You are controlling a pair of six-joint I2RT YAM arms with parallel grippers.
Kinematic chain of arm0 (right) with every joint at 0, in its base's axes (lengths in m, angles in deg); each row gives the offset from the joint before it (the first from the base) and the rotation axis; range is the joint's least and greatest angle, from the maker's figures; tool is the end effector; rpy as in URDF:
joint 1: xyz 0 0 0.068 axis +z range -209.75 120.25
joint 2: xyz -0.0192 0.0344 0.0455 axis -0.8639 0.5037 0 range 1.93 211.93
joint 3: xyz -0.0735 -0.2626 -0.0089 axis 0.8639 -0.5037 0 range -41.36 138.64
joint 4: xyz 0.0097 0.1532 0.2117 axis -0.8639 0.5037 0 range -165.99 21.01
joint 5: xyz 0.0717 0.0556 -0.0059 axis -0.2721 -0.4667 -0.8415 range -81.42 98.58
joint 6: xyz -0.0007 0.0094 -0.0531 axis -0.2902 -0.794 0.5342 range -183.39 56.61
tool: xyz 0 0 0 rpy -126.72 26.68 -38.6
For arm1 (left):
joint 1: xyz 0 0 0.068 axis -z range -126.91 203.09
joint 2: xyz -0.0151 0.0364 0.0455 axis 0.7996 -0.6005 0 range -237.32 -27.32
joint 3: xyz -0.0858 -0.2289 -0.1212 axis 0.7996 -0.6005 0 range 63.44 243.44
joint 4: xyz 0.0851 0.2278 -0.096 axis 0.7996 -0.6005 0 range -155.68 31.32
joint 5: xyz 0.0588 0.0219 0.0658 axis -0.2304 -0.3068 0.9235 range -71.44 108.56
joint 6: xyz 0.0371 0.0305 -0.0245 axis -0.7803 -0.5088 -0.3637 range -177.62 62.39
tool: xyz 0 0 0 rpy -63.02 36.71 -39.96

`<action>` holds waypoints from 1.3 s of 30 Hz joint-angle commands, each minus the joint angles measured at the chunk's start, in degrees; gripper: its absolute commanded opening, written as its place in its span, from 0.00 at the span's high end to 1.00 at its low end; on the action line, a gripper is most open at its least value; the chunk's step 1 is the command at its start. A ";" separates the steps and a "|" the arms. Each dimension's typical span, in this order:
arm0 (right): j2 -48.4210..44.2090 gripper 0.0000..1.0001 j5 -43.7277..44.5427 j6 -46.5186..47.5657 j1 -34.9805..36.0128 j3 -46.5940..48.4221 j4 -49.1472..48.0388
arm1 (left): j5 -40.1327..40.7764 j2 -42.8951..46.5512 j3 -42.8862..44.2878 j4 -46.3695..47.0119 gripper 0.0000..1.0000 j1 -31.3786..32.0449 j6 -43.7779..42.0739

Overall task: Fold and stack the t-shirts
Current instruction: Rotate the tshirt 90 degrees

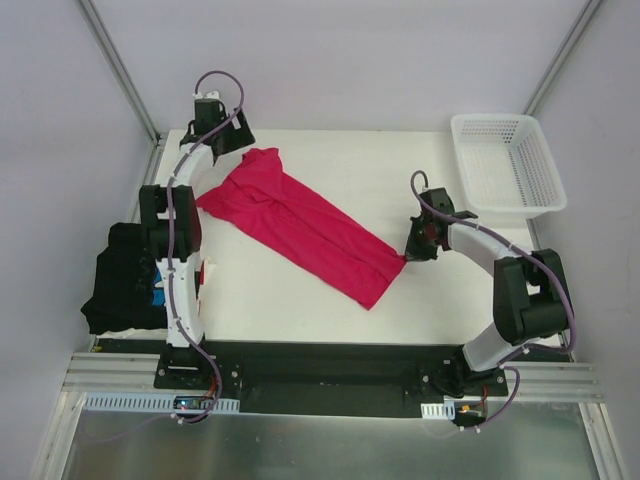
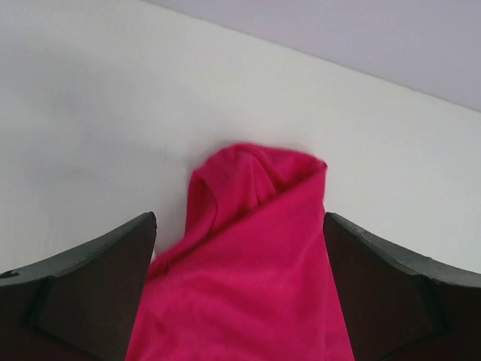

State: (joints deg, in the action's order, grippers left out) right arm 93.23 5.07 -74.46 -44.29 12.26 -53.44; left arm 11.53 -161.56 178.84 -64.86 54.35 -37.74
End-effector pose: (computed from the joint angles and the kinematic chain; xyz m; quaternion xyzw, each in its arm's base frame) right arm 0.2992 0.0851 0.1801 -0.0449 0.9650 0.0878 0.2431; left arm 0.5543 -0.0166 0.2340 -0.1037 0.8361 -0.1491 0.5176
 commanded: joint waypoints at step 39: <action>-12.82 0.99 -7.48 0.44 -6.94 -5.46 -4.18 | 9.93 24.64 -38.75 4.15 0.24 9.38 13.34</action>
State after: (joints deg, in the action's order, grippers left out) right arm 81.58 -1.75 -73.69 -50.67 6.41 -57.33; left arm 22.94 -135.28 138.09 -61.86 63.38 -26.41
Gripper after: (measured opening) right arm 0.013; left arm 0.769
